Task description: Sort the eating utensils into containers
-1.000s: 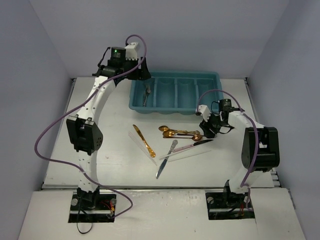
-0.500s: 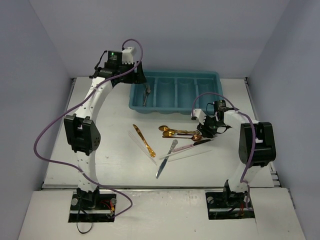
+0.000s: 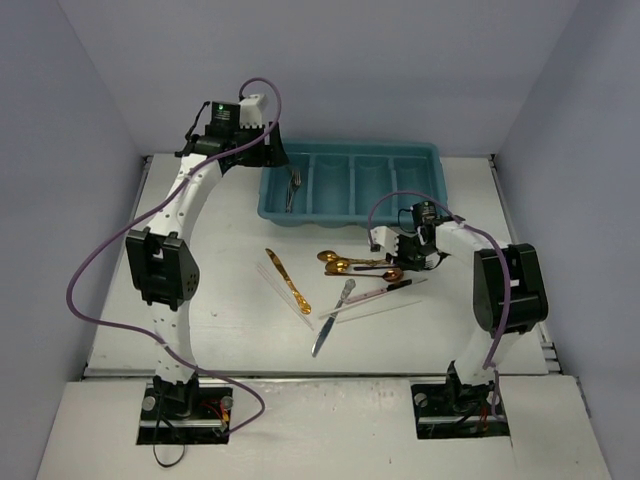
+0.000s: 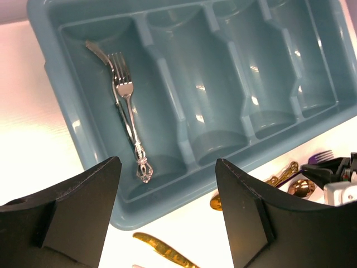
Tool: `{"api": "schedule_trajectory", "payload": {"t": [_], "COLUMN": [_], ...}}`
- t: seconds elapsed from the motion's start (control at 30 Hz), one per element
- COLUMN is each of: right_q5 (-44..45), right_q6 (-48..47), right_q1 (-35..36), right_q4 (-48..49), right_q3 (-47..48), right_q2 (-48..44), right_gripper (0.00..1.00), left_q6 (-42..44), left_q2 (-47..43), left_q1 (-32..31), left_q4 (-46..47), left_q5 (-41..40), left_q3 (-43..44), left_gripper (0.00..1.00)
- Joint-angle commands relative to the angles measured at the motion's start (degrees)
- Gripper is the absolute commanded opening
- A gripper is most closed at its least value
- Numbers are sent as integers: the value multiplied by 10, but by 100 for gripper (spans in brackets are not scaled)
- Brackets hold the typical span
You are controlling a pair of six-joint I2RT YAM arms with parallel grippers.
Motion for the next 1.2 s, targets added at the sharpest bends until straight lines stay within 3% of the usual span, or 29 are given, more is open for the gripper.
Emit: {"api": "schedule_trajectory", "payload": {"t": [0.0,0.23,0.4,0.6,0.87,1.03,1.17], "right_q5": [24,30,47,75,60,61,69], "right_q6": [-41,-52,-46,-51,-25,-12,-33], "right_q1": [20,46,65,66,42,28,16], "right_q4": [-49,-104,-121,-129,-139,-156,-161], "right_q3": [11,46,63,60,88,125,128], "right_q2": [-51,-134,-183,-149,-43,9,32], "right_gripper": [11,1,0,17,50,57,53], "left_q6": [13,22,19,14,30,36,38], "left_q2": [-65,-127,-167,-188,-196,-190,-181], "left_q1": [6,8,8,9,9,9,10], "left_q4": [27,68,89,99,106,102,97], "left_q5": [-3,-15,-18,-5,44,59,64], "left_q3": [-12,-85,-135,-172,-199,-204,-205], "left_gripper": [66,66,66,67,69,69,69]}}
